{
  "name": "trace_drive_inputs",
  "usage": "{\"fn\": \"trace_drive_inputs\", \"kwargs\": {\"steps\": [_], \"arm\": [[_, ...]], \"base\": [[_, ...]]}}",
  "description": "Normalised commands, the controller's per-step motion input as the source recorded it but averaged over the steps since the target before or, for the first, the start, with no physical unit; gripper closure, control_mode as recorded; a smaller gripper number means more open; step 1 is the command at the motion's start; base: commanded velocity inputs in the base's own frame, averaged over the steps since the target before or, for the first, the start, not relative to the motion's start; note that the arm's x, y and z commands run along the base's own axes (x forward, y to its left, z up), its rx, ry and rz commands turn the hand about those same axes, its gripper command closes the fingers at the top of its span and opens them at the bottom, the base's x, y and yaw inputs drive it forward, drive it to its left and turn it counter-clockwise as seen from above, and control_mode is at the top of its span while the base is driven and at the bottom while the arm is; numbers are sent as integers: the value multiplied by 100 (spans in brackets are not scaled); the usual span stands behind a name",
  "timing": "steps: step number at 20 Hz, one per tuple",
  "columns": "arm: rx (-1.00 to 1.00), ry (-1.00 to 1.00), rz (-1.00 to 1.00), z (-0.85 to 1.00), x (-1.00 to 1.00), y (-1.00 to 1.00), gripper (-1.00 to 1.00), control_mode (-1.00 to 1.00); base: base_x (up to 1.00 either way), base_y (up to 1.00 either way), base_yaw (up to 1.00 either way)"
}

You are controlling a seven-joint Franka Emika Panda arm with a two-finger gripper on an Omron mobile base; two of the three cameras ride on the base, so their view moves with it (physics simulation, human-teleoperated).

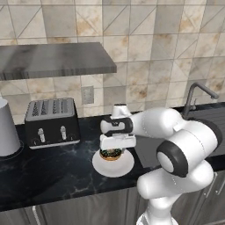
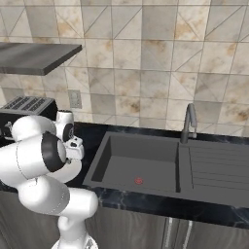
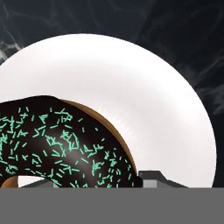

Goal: Place the pastries on the plates.

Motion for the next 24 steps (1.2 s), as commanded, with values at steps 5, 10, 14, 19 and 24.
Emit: {"fn": "trace_drive_inputs", "kwargs": {"steps": [5,10,14,19,24], "arm": [[0,0,0,-25,-8,1,100,-100],[0,0,0,-8,-6,0,-100,-100],[0,0,0,0,0,0,-100,-100],[0,0,0,3,0,0,-100,-100],[0,0,0,54,0,-1,-100,-100]], "base": [[0,0,0],[0,0,0],[0,0,0],[0,0,0],[0,0,0]]}}
